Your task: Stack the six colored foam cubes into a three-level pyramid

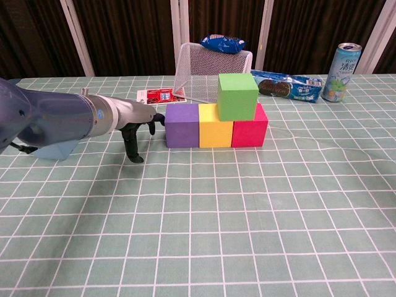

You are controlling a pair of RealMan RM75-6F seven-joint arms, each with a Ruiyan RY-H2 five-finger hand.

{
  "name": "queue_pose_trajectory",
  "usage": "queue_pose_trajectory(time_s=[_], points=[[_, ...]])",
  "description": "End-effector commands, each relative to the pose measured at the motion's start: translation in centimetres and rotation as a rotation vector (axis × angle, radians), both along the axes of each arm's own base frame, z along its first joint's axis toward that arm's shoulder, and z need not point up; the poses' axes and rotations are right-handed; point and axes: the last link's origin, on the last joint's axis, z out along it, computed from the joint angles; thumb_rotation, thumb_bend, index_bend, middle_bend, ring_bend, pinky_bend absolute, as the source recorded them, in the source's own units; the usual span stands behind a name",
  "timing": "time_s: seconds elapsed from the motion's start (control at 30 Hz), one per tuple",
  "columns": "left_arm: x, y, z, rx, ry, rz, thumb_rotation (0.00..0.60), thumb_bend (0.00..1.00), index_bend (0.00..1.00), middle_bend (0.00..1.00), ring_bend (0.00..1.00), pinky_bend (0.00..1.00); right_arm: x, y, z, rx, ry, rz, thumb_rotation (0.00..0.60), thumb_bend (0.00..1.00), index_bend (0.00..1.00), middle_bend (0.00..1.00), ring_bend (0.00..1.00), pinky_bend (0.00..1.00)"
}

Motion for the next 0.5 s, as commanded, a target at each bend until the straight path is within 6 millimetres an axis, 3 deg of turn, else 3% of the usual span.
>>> queue_pose_trajectory(time_s=[0.03,0.5], points=[[0.04,-0.01,-0.07,0.000,0.000,-0.002,0.600,0.37,0.07,0.15,0.09,0.18,-0.01,-0.01,-0.02,0.001,0.000,0.000,0.600,0.29,0.00,0.00,0.00,0.00],[0.01,-0.11,-0.16,0.002,-0.003,-0.004,0.600,0.37,0.07,0.14,0.09,0.18,0.05,0.06,-0.11,0.009,-0.003,-0.001,0.600,0.29,0.00,0.00,0.00,0.00]])
